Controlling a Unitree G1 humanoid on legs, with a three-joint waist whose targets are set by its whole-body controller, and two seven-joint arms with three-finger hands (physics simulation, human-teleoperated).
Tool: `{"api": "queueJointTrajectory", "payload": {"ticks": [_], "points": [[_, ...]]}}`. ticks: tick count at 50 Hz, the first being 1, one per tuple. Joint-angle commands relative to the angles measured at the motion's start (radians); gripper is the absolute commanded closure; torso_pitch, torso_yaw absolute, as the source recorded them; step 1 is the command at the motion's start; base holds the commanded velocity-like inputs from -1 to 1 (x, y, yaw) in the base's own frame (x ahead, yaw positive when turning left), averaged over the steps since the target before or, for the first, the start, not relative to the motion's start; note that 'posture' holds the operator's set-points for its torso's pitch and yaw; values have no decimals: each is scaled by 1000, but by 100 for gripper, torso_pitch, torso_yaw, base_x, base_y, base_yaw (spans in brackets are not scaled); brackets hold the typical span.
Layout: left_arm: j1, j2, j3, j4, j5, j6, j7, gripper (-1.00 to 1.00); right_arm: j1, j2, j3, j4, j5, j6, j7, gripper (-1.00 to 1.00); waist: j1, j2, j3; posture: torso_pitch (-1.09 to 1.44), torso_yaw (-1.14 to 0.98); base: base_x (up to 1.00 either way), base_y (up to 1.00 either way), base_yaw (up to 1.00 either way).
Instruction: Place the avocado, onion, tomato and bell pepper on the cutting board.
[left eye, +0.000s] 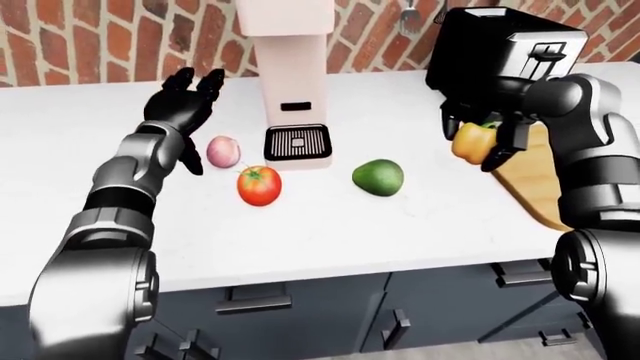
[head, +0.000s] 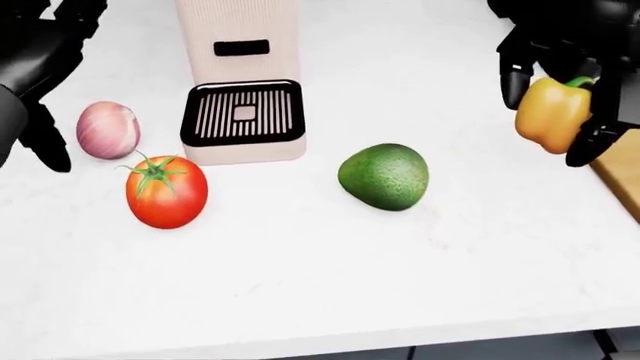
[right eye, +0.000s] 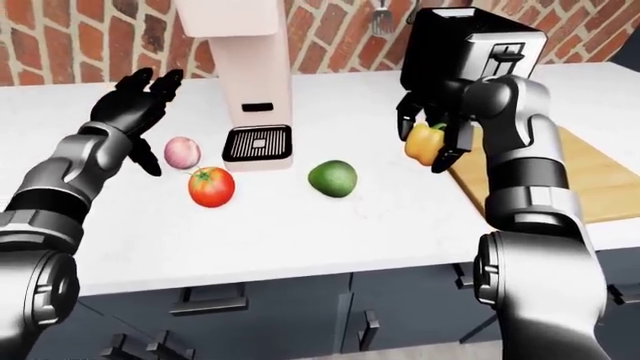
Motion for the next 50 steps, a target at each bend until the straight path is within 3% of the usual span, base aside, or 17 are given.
{"api": "queueJointTrajectory", "payload": {"ticks": [1, 23, 39, 40, 41, 50], "points": [[-36, 0, 6, -18, -7, -3, 18, -100, -39, -20, -18, -47, 16, -4, -16, 100, -2, -3, -33, 0, 0, 0, 0, 0], [-42, -35, -3, 12, -15, -10, -14, -100, -14, -19, -18, -55, 20, 0, -18, 100, 2, 0, -43, 0, 0, 0, 0, 0], [-70, -47, -4, 8, -19, -29, -35, -100, -5, -22, -23, -68, 26, 6, -15, 100, 5, -8, -39, 0, 0, 0, 0, 0], [-67, -47, -4, 9, -19, -32, -37, -90, -6, -22, -24, -68, 27, 6, -15, 100, 5, -8, -39, 0, 0, 0, 0, 0], [-59, -49, -2, 11, -24, -43, -53, 100, -5, -23, -24, -68, 28, 6, -14, 100, 5, -8, -38, 0, 0, 0, 0, 0], [-26, -58, -12, 4, -14, -67, -48, 100, 14, -19, -22, -66, 28, 5, -24, 100, 2, -12, -39, 0, 0, 0, 0, 0]]}}
